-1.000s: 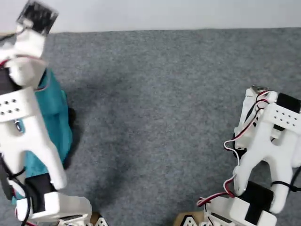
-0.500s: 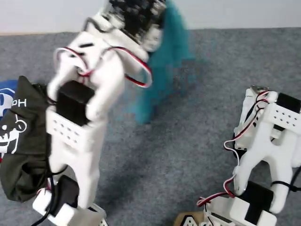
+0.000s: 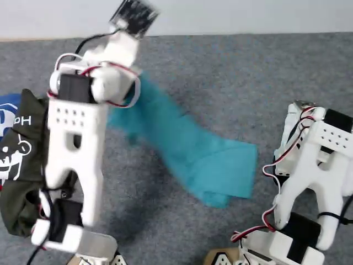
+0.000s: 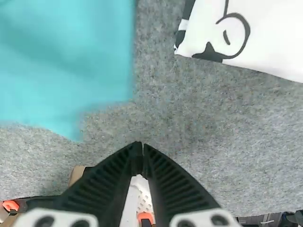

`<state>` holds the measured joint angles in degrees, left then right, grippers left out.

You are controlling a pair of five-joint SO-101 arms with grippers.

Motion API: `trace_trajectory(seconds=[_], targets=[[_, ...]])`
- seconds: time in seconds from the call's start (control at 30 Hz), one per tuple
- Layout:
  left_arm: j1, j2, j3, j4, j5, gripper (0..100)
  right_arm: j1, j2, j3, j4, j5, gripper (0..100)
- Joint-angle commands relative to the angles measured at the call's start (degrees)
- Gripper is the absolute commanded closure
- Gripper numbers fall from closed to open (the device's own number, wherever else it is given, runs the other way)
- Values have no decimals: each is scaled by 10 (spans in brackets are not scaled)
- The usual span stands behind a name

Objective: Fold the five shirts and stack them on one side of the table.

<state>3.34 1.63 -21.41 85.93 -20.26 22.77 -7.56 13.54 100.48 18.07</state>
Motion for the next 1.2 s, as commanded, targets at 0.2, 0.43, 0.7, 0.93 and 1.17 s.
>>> trace_trajectory(seconds=[0.2,0.43,0.7,0.93,1.17], targets=[[-228,91,175,-39,-200,853,-176,-26,-3,25,-5,990],[-309,91,113,1,-251,848,-297,-22,1,26,22,902],[-326,91,10,147,-279,851,-315,-26,93,26,82,782],[-347,53,57,145,-279,870,-311,-22,109,-17,88,782],[-338,42,88,143,-278,870,-314,-18,113,-58,87,780]])
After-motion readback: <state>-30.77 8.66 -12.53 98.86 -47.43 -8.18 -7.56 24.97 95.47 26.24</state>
